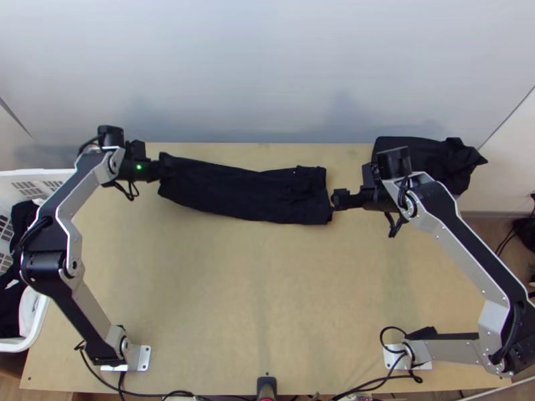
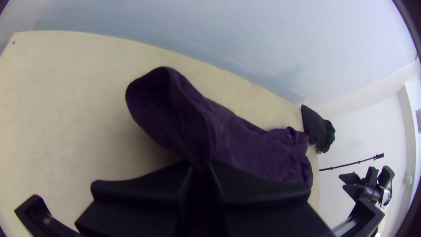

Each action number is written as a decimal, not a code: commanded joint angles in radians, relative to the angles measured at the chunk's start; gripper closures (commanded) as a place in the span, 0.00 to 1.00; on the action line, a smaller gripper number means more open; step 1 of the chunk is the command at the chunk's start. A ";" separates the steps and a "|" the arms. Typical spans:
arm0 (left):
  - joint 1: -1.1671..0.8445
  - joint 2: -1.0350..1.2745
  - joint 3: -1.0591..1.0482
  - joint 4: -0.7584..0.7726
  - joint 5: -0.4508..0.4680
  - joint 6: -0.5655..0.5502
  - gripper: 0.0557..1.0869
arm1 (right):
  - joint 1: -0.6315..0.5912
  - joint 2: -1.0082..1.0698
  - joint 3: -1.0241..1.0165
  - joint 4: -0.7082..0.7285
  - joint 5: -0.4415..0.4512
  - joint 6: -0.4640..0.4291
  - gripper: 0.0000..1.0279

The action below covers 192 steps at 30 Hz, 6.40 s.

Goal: Fold the t-shirt

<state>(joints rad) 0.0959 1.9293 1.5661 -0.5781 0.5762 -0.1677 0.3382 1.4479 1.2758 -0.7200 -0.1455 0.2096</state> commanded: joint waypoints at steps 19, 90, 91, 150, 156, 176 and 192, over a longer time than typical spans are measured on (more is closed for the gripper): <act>-0.403 0.119 0.371 -0.238 -0.272 0.051 0.96 | -0.030 -0.153 -0.190 0.065 0.001 0.030 0.03; -0.584 -0.104 0.252 -0.062 -0.463 0.122 0.05 | -0.105 0.397 -0.156 0.501 -0.273 0.244 0.03; -0.579 -0.130 0.226 -0.060 -0.464 0.125 0.05 | -0.102 0.430 -0.128 0.499 -0.275 0.243 0.03; -0.348 -0.520 -0.374 0.103 -0.463 0.091 0.05 | -0.470 0.640 0.859 0.171 -0.117 -0.188 0.96; -0.348 -0.524 -0.390 0.103 -0.463 0.091 0.05 | -0.571 0.640 0.790 0.137 -0.129 -0.254 0.96; -0.363 -0.529 -0.385 0.101 -0.463 0.082 0.05 | -0.781 0.674 0.435 0.234 -0.147 -0.437 0.96; -0.349 -0.604 -0.440 0.095 -0.464 0.069 0.05 | -0.794 0.578 0.356 0.294 -0.151 -0.403 0.03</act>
<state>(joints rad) -0.2657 1.3544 1.1458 -0.4808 0.1116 -0.0967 -0.4465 2.0842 1.6459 -0.4416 -0.2951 -0.2169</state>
